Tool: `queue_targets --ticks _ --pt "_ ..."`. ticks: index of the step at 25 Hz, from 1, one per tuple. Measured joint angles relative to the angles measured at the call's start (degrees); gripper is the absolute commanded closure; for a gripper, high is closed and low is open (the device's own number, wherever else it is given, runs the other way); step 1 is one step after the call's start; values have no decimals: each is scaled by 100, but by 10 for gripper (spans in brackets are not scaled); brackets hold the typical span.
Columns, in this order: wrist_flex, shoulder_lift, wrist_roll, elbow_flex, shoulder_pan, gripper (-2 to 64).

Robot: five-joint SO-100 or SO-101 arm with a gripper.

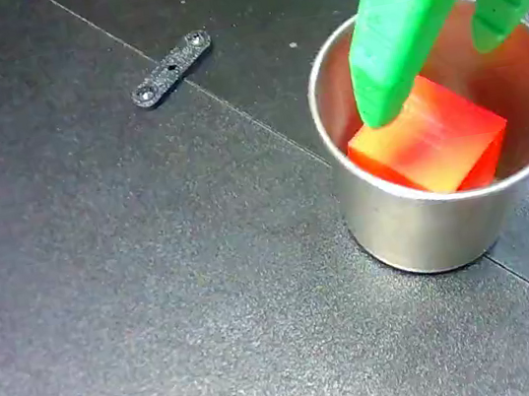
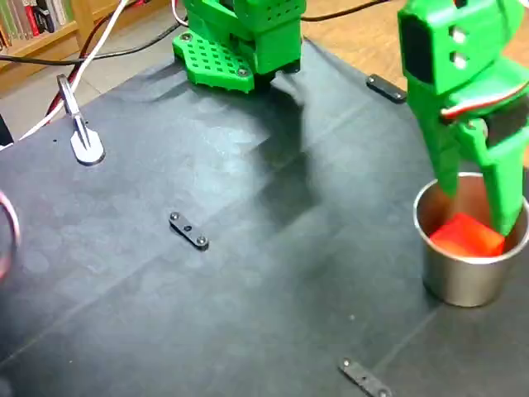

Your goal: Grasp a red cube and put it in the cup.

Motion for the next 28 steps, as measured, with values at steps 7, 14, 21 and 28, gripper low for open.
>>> queue_targets --ticks 7,14,21,28 --pt "0 1239 0 0 -114 395" --pt "325 2681 0 0 -677 401" --pt "1020 3788 0 0 -809 401" --pt "1371 4816 0 0 -817 401"
